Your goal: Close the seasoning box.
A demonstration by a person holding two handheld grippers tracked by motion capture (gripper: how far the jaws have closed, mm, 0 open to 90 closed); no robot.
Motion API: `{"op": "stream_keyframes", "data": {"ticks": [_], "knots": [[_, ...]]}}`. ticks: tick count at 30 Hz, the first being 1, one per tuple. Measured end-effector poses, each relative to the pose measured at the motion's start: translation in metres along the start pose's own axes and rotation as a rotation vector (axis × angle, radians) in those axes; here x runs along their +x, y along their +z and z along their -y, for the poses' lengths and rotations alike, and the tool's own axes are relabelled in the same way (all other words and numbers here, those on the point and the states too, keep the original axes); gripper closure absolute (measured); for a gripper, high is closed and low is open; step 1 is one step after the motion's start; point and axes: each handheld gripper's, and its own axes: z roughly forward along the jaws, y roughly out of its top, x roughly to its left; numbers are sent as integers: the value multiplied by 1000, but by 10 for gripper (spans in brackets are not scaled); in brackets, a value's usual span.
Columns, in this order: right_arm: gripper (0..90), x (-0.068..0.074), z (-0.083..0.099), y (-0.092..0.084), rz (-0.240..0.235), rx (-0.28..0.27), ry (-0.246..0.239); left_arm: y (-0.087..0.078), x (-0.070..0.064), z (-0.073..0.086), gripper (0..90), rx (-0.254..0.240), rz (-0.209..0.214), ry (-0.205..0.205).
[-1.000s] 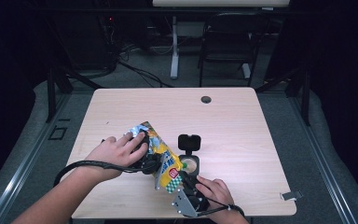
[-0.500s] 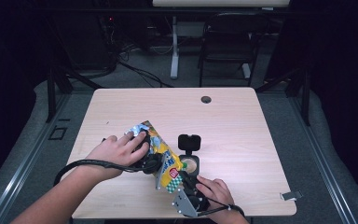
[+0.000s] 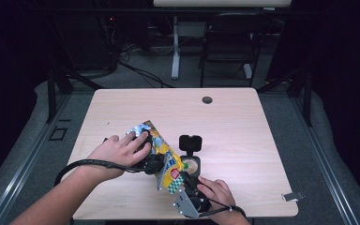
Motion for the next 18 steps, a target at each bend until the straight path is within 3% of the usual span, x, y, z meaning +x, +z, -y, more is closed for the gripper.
{"op": "stream_keyframes", "data": {"ticks": [18], "knots": [[898,0,1,2,-2,-21,25,-2,5,-1,590,16,-3,32]]}}
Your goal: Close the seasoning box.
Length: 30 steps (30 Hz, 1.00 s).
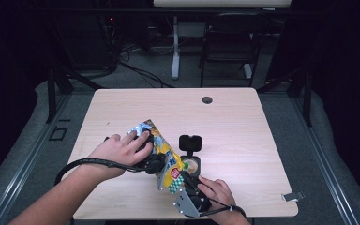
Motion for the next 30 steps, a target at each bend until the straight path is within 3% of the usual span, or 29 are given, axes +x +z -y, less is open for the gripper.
{"op": "stream_keyframes", "data": {"ticks": [1,11,14,19,21,30], "knots": [[897,0,0,0,0,2,0,1,-1,0,590,-9,-1,-12],[897,1,0,1,5,-9,12,0,1,0,591,2,0,7],[897,-1,-1,-1,0,18,-12,0,1,0,592,3,2,8],[897,1,0,0,5,-3,7,-1,2,-1,592,4,1,10],[896,-1,-1,-1,2,21,-14,-1,2,-1,592,5,-4,15],[896,-1,-1,-1,5,17,-10,-2,4,-1,593,7,-1,19]]}}
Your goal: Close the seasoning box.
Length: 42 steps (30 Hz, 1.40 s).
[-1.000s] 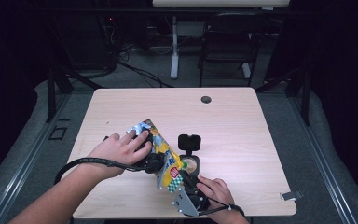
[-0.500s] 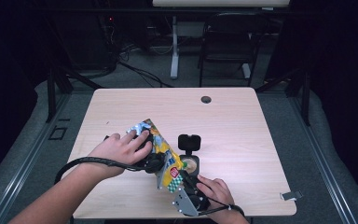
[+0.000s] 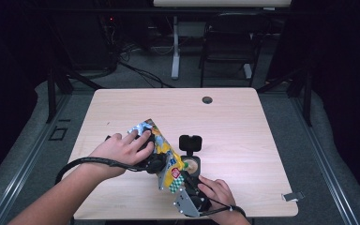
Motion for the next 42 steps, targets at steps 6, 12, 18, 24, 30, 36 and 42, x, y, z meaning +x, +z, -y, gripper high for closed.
{"op": "stream_keyframes", "data": {"ticks": [6,12,18,24,30,36,42], "knots": [[896,-1,0,-1,3,6,-5,0,1,0,593,0,-3,-1],[896,-1,0,-1,11,5,0,0,2,-1,597,0,-5,7],[896,-1,0,0,8,-6,8,-1,3,-1,598,2,-3,10],[896,-1,0,-1,8,-3,9,-1,4,-1,597,1,-7,18],[896,-1,1,-1,12,-10,12,-1,5,-2,598,1,-6,21],[896,-1,1,-1,11,-11,12,-1,6,-2,598,0,-3,21],[896,-2,0,-1,16,-6,8,-1,6,-2,598,1,-6,22]]}}
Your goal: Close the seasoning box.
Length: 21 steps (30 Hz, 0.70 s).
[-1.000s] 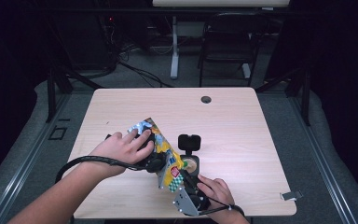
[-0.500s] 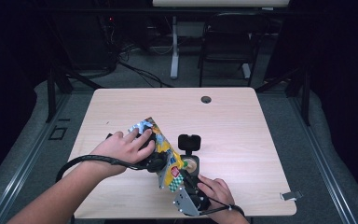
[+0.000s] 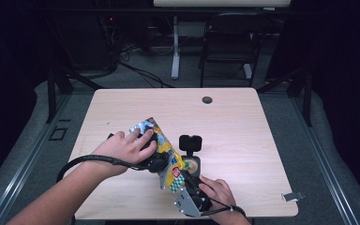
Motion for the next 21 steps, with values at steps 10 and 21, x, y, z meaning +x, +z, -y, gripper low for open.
{"op": "stream_keyframes", "data": {"ticks": [10,21], "knots": [[896,0,0,0,-5,-8,6,0,1,-1,602,6,5,7],[896,1,0,1,-5,-11,9,-1,2,-1,604,18,4,25]]}}
